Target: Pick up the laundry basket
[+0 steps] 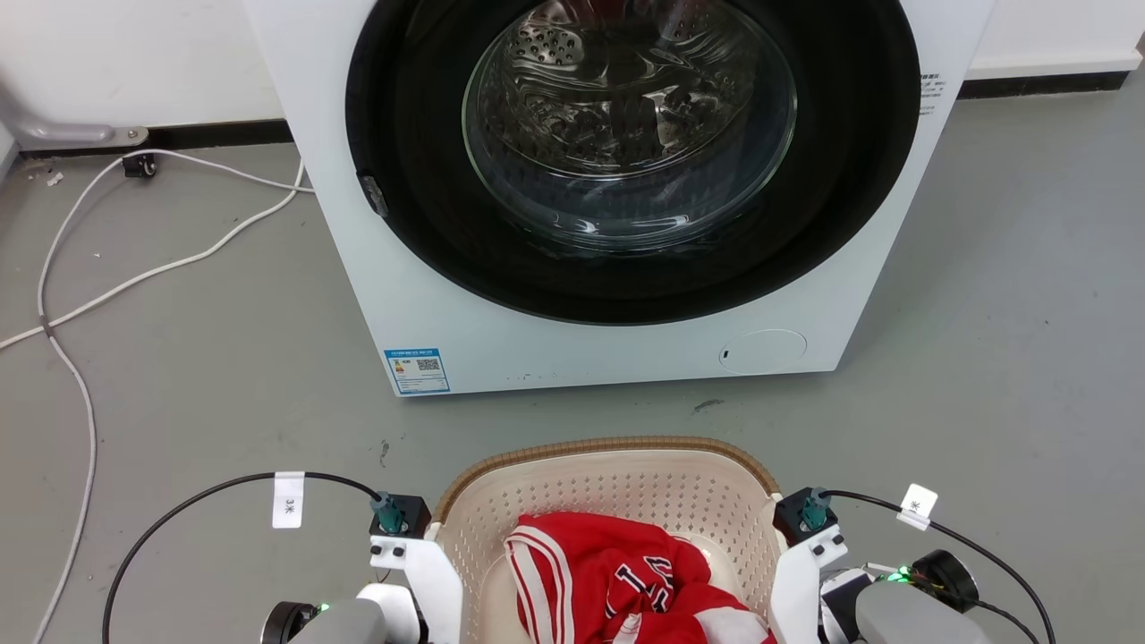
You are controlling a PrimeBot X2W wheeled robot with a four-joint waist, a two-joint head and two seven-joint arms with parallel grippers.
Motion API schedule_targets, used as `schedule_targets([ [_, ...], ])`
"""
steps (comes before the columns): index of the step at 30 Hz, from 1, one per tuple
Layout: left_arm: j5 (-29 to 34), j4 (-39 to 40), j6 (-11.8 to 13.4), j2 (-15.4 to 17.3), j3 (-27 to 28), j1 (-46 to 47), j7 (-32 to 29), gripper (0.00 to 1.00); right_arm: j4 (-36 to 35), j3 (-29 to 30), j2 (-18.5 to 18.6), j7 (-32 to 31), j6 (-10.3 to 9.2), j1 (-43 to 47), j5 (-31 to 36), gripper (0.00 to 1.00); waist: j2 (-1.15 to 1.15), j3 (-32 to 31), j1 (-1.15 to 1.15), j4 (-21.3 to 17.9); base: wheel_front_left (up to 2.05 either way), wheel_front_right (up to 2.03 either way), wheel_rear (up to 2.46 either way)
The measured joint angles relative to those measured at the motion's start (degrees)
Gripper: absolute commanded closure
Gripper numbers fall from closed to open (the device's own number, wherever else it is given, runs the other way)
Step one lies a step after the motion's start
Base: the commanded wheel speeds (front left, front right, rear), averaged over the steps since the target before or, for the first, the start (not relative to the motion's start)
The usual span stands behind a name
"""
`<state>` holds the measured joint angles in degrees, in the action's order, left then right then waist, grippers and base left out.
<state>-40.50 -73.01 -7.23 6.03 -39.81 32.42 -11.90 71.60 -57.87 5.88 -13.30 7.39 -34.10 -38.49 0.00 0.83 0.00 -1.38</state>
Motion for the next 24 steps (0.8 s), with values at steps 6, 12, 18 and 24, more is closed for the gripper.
schedule_targets([
  [6,-0.63,-0.19,0.00,0.08,-0.58,0.04,0.12,1.00,0.14,-1.38,0.07,0.20,0.00,-0.19,-1.49,1.00,0.00,0.00,0.00,0.05,0.00,0.00,0.00],
  [12,-1.21,-0.26,-0.01,0.18,-1.14,0.13,0.26,1.00,0.27,-2.65,0.10,0.40,0.00,-0.36,-2.63,1.00,0.00,0.08,0.00,0.13,0.00,0.00,0.00],
  [18,-1.90,-0.32,-0.01,0.22,-1.76,0.26,0.51,1.00,0.46,-3.80,0.18,0.60,0.00,-0.70,-3.94,1.00,0.00,0.17,0.00,0.19,0.00,0.00,0.00],
  [24,-2.47,-0.41,-0.01,0.26,-2.34,0.42,0.59,1.00,0.59,-4.87,0.22,0.68,0.00,-0.86,-5.06,1.00,0.00,0.17,0.00,0.22,0.00,0.00,0.00],
])
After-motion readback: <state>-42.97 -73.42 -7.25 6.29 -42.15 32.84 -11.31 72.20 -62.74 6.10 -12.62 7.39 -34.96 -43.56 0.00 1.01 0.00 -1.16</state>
